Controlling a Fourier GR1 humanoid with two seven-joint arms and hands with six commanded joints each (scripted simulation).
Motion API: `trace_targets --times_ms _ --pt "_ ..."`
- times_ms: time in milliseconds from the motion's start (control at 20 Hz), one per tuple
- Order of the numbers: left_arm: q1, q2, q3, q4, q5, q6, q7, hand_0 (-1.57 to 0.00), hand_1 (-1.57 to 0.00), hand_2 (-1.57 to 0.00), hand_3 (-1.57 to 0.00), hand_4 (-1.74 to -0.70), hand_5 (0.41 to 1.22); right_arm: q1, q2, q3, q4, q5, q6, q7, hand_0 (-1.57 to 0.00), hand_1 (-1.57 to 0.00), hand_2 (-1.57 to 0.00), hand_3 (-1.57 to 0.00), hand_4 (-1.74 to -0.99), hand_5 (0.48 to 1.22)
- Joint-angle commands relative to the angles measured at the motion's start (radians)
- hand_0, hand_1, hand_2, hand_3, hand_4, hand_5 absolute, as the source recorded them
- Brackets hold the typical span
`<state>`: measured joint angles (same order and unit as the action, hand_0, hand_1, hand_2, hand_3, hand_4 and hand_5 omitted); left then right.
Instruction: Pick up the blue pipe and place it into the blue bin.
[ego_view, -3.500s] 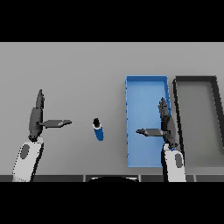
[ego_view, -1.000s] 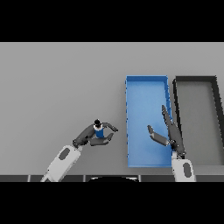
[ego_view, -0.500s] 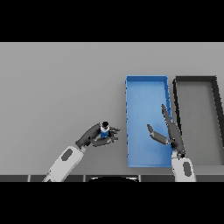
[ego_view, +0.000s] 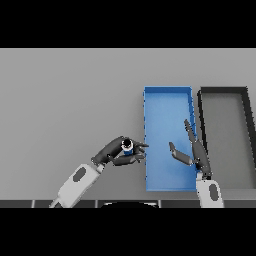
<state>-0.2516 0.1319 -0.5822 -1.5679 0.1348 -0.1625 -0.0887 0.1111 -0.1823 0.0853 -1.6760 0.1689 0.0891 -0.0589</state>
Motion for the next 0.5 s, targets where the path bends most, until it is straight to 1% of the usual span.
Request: trace_targets --times_ms 0,100,200,350,400,450 --pt "-0.012 -0.001 -0.001 -0.013 0.003 0.001 0.030 -1.56 -1.56 -1.56 -1.45 -1.72 1.217 0.002 0.004 0.000 -0.002 -0.006 0.002 -0.015 0.00 0.00 0.00 0.00 -1.274 0.686" --pt "-0.015 -0.005 -0.011 -0.027 -0.004 0.006 0.055 -1.56 -1.56 -1.57 -1.44 -1.73 1.219 0.002 0.006 -0.001 -0.002 -0.008 0.001 -0.020 0.00 0.00 0.00 0.00 -1.273 0.688" --pt "-0.011 -0.004 -0.015 -0.038 -0.003 0.010 0.085 -1.57 -1.57 -1.57 -1.44 -1.73 1.219 0.003 -0.001 -0.002 -0.002 -0.019 0.016 -0.011 0.00 0.00 0.00 0.00 -1.271 0.688" --pt "-0.006 0.005 -0.013 -0.027 -0.014 0.010 0.093 -1.57 -1.57 -1.57 -1.44 -1.73 1.219 0.006 -0.005 -0.003 -0.001 -0.024 0.023 -0.012 0.00 0.00 0.00 0.00 -1.259 0.688" --pt "-0.004 0.010 -0.008 -0.025 -0.013 0.008 0.088 -1.57 -1.57 -1.57 -1.44 -1.73 1.219 0.020 -0.011 -0.006 -0.011 -0.030 0.028 -0.023 0.00 0.00 0.00 0.00 -1.255 0.688" --pt "-0.005 0.006 -0.012 -0.028 -0.010 0.005 0.088 -1.57 -1.57 -1.57 -1.44 -1.73 1.220 0.011 -0.014 -0.012 -0.012 -0.034 0.027 -0.008 0.00 0.00 0.00 0.00 -1.250 0.688"
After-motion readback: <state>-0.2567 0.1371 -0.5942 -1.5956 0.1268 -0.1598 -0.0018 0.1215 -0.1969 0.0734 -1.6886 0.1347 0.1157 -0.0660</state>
